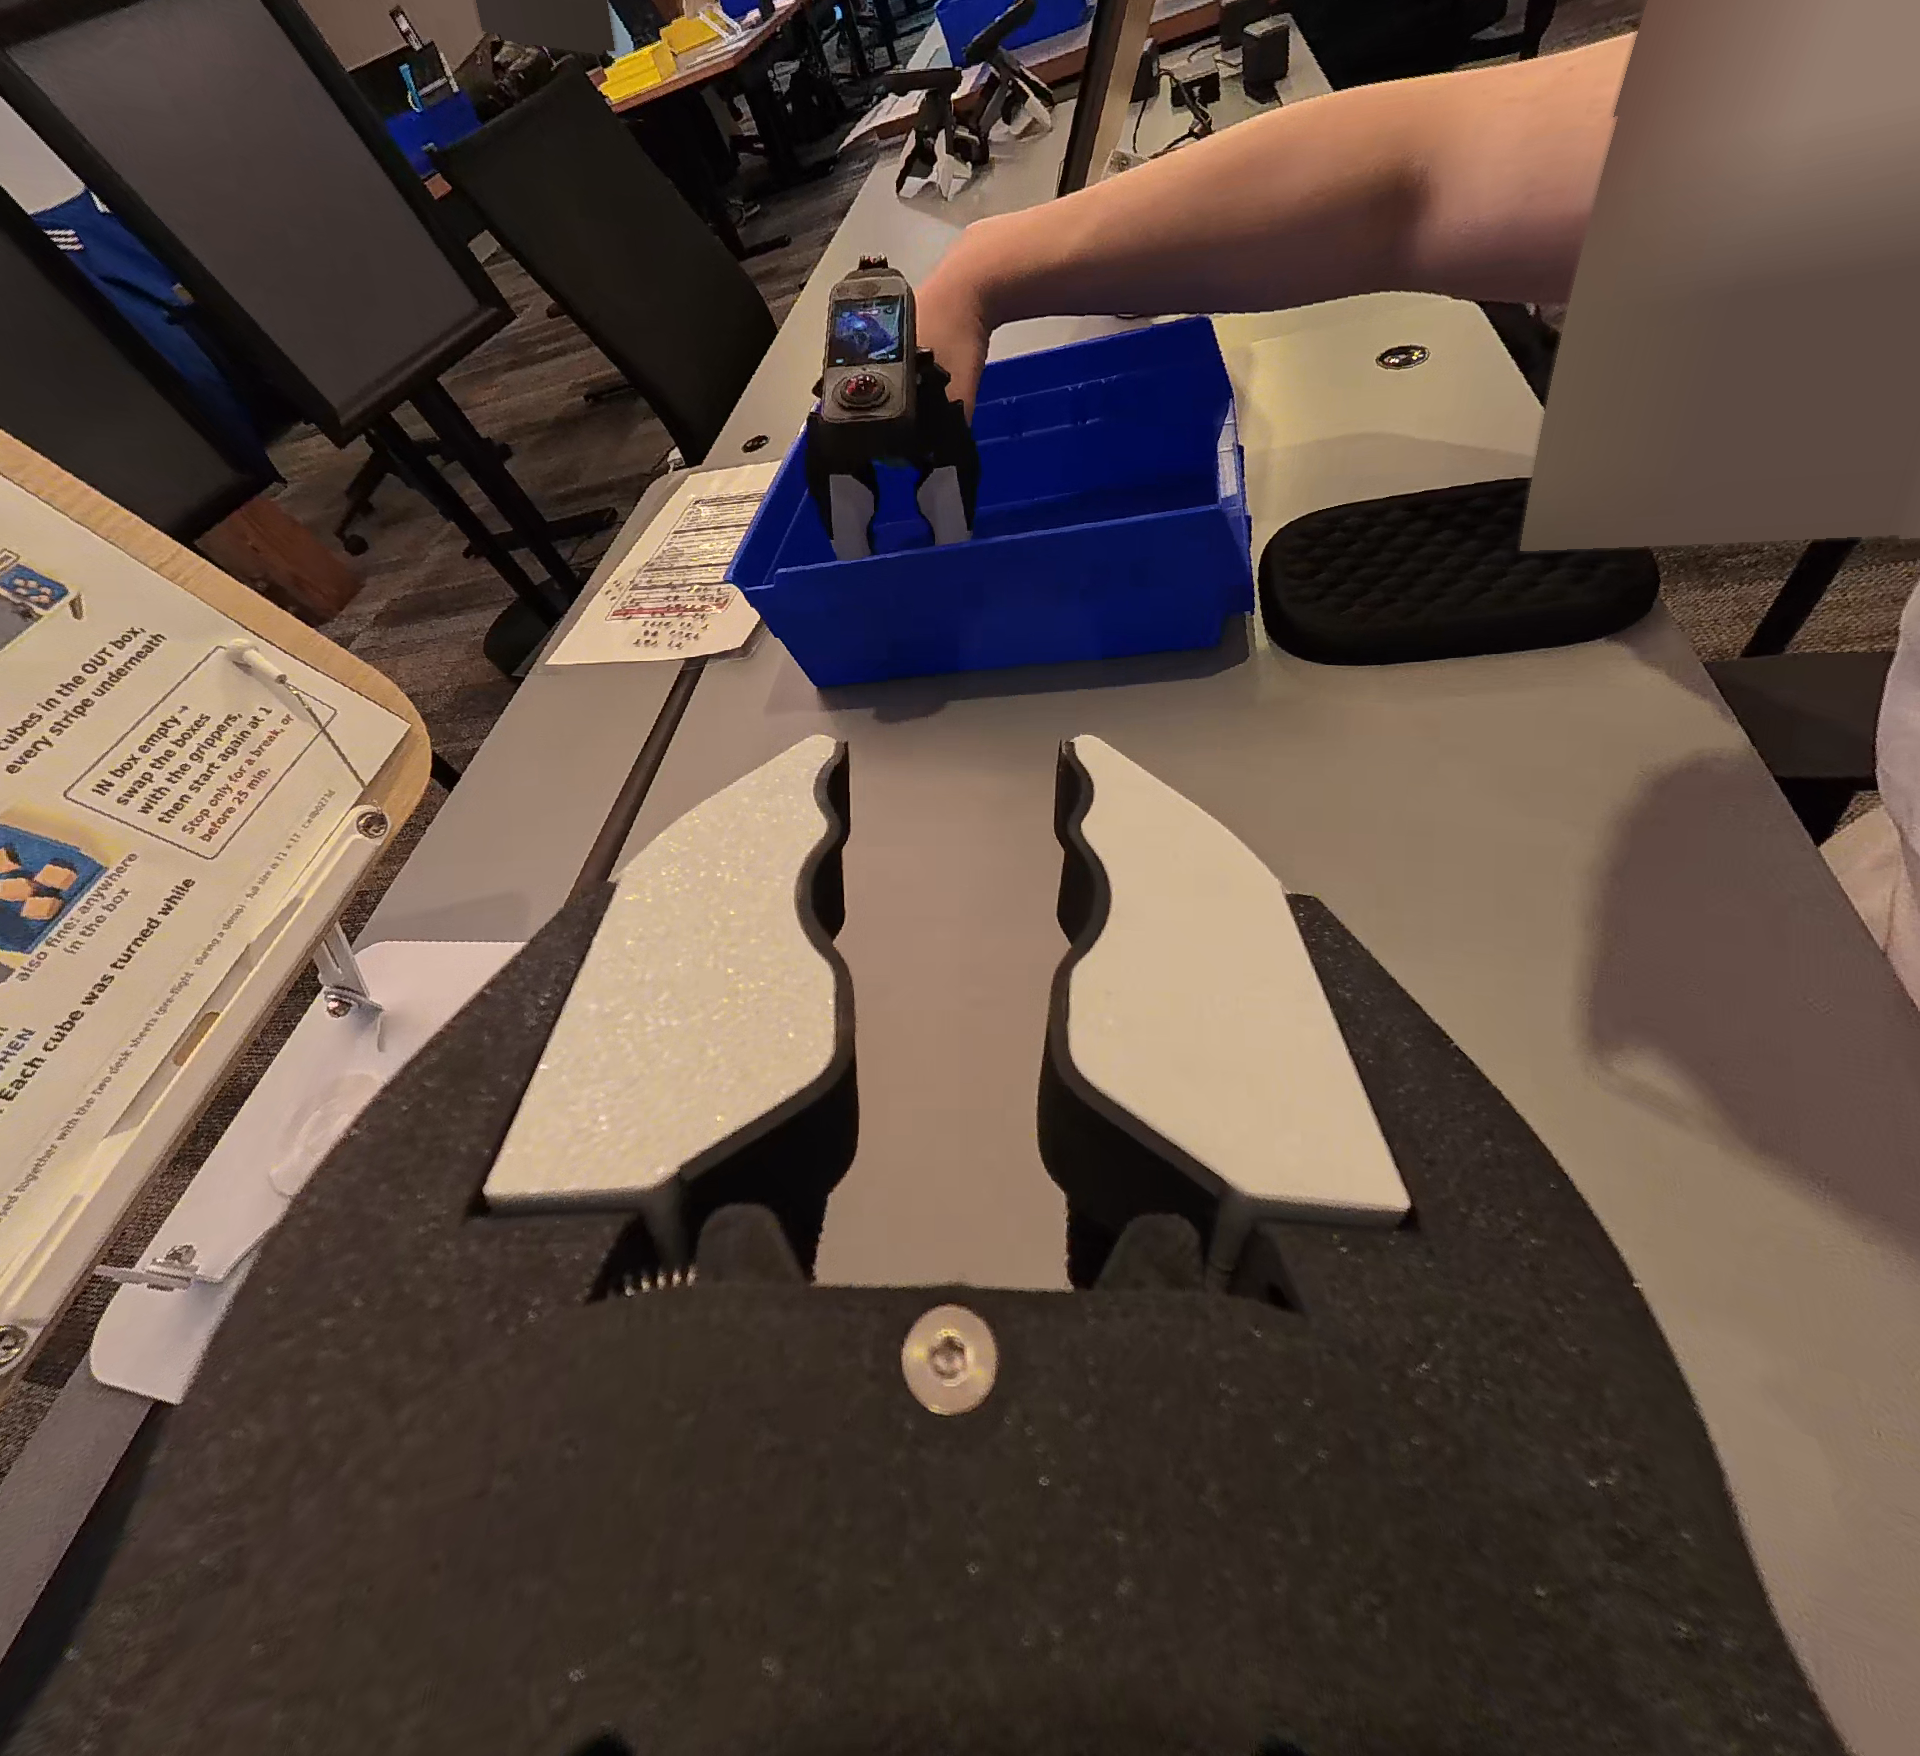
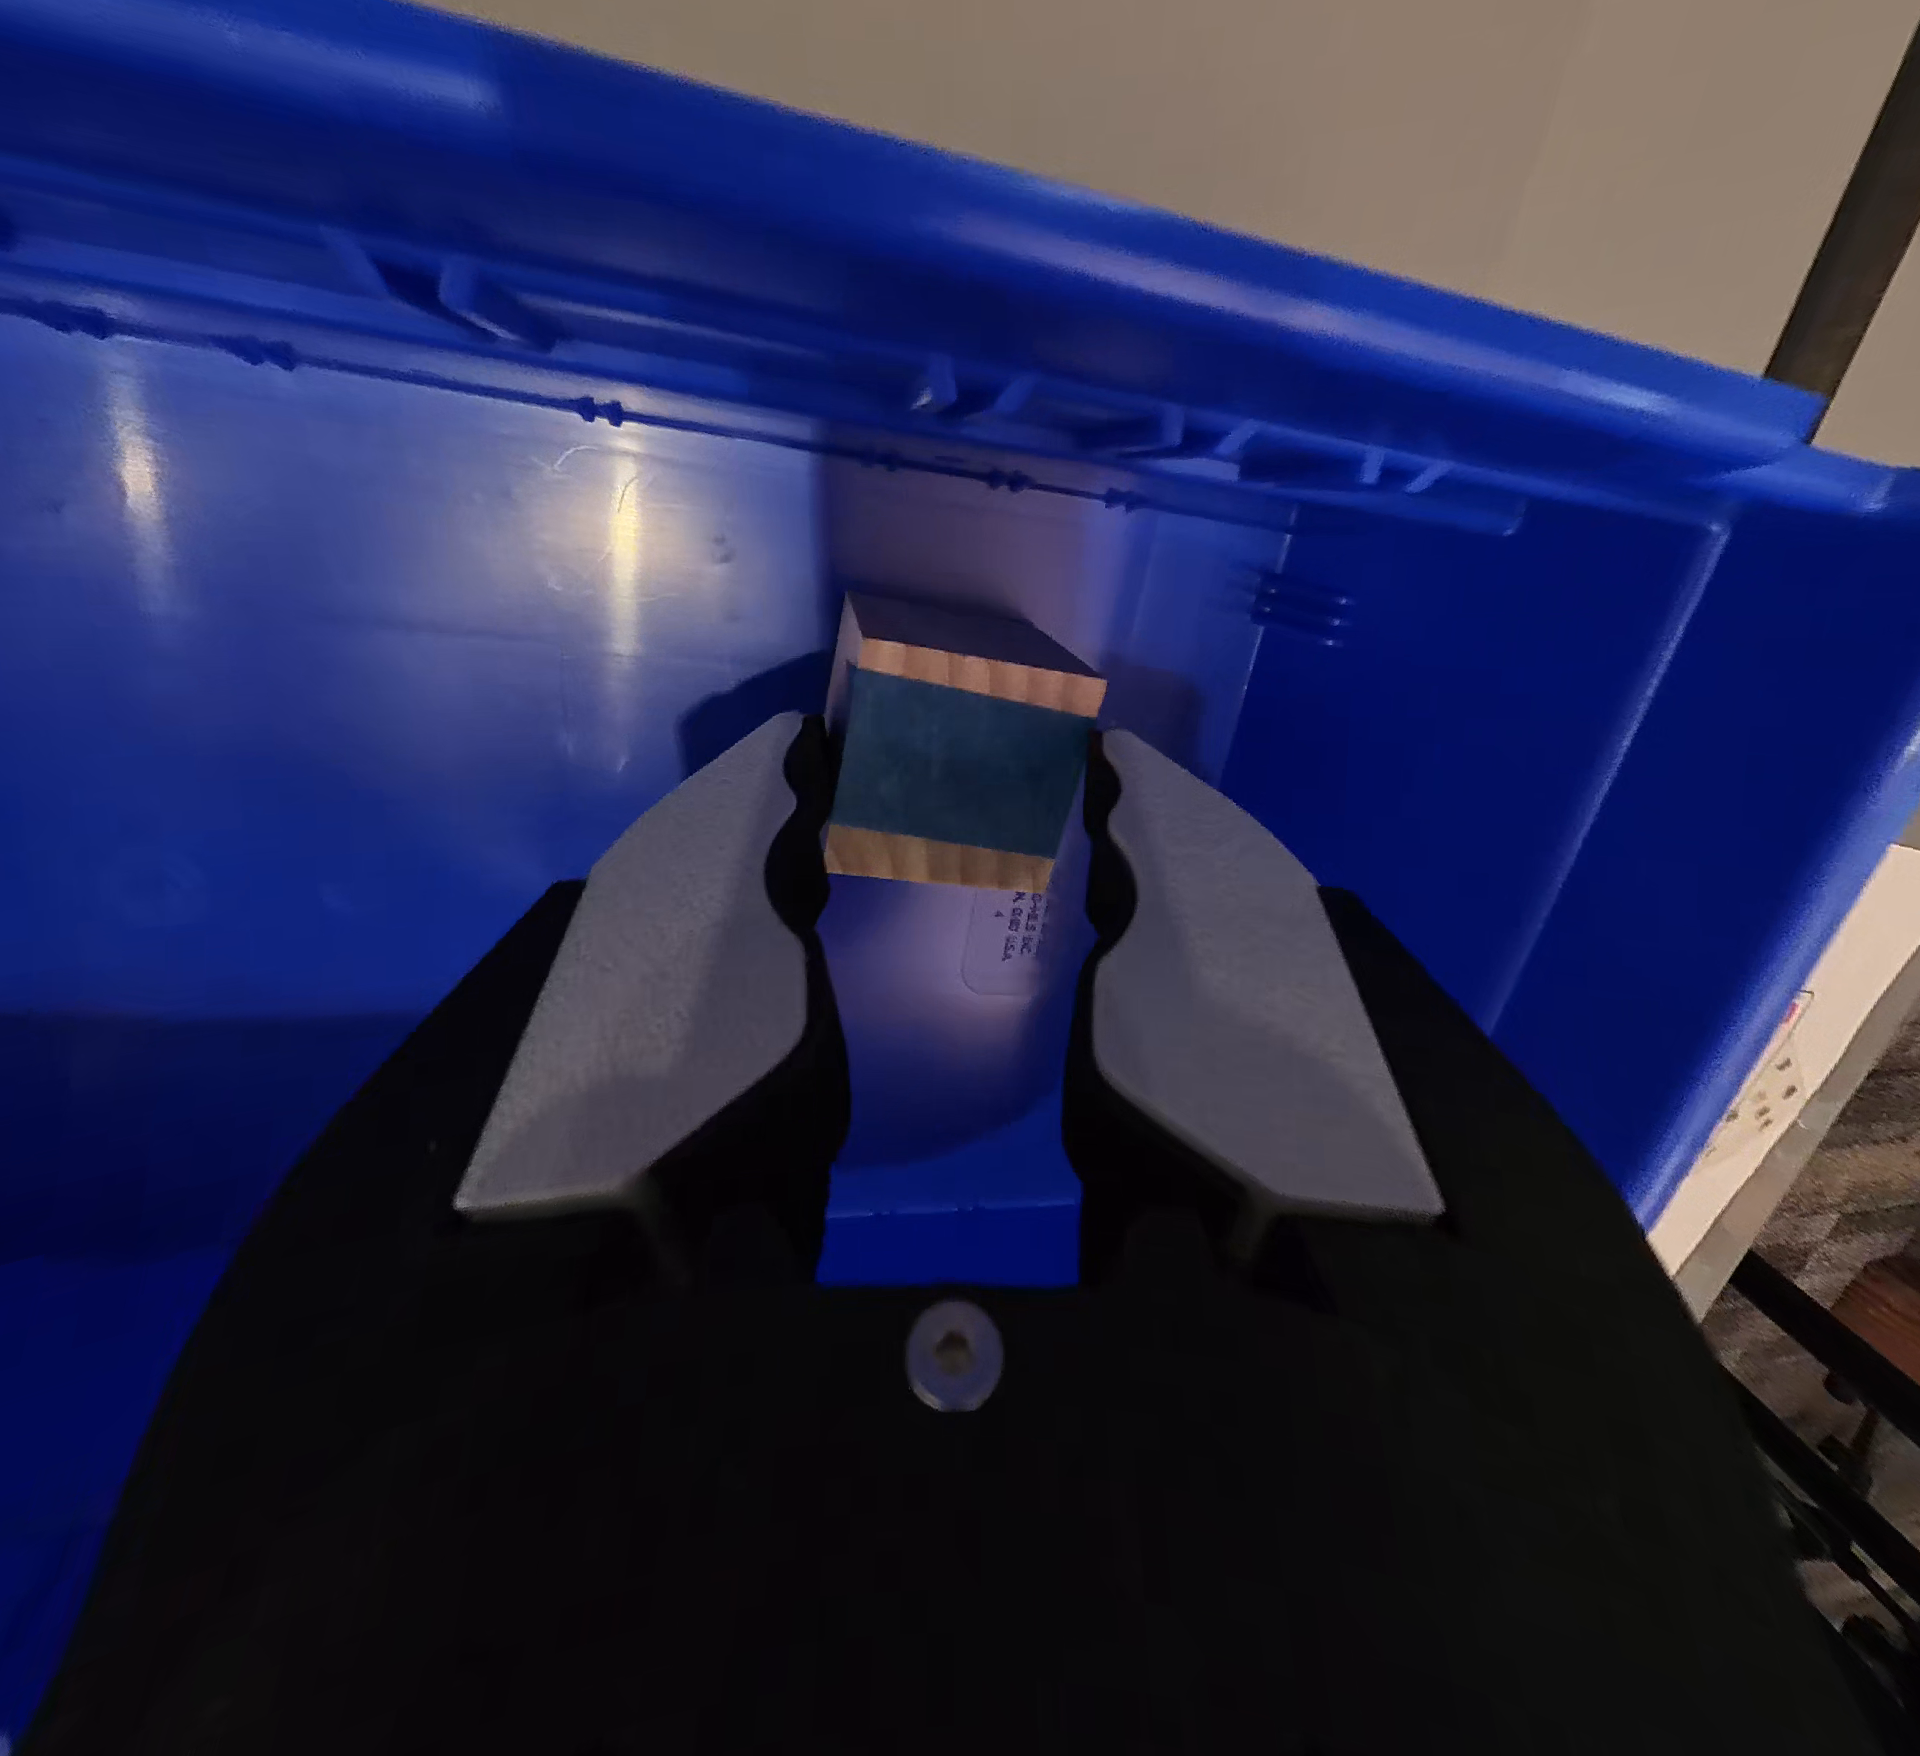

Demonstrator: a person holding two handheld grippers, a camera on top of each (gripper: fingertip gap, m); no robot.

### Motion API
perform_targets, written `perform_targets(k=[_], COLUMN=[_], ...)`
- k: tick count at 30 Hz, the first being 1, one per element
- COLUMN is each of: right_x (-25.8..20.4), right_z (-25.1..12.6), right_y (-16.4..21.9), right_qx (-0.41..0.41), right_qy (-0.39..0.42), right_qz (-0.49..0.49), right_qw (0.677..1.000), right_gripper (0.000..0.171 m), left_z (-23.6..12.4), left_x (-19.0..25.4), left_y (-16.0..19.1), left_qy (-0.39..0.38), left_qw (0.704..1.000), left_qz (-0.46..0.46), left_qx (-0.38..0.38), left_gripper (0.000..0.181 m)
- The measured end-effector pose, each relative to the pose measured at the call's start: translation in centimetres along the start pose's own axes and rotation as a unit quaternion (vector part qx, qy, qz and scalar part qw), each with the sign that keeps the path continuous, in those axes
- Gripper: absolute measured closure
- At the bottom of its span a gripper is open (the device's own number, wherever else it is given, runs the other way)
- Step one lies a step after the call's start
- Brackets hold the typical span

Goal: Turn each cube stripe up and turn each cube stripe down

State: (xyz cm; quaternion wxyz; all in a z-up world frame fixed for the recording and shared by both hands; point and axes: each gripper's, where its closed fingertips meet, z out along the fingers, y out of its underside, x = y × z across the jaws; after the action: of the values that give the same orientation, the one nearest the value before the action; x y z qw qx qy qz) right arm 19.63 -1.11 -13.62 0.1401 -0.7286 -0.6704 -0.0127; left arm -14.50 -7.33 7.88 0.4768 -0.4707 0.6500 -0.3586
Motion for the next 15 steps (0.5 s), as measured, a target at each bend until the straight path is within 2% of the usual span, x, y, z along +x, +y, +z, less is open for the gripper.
perform_targets(k=[4, 9, 13, 15], right_x=[0.1, 0.5, 0.6, 1.4], right_z=[0.0, -1.1, -3.8, -6.1], right_y=[0.1, -0.1, -1.4, -2.7], right_qx=[-0.006, -0.016, 0.007, 0.042], right_qy=[0.007, 0.036, 0.071, 0.116], right_qz=[-0.008, -0.016, 0.001, 0.021], right_qw=[1.0, 0.999, 0.997, 0.992], right_gripper=[0.124, 0.116, 0.114, 0.114], left_z=[0.0, -0.4, -1.0, -1.5], left_x=[-0.2, -0.6, -0.4, -0.5], left_y=[0.1, 0.2, -0.5, -0.9], left_qy=[-0.004, -0.009, -0.014, -0.023], left_qw=[1.0, 1.0, 1.0, 1.0], left_qz=[0.001, -0.008, 0.0, 0.006], left_qx=[-0.001, 0.001, 0.009, 0.011], left_gripper=[0.144, 0.143, 0.143, 0.143])
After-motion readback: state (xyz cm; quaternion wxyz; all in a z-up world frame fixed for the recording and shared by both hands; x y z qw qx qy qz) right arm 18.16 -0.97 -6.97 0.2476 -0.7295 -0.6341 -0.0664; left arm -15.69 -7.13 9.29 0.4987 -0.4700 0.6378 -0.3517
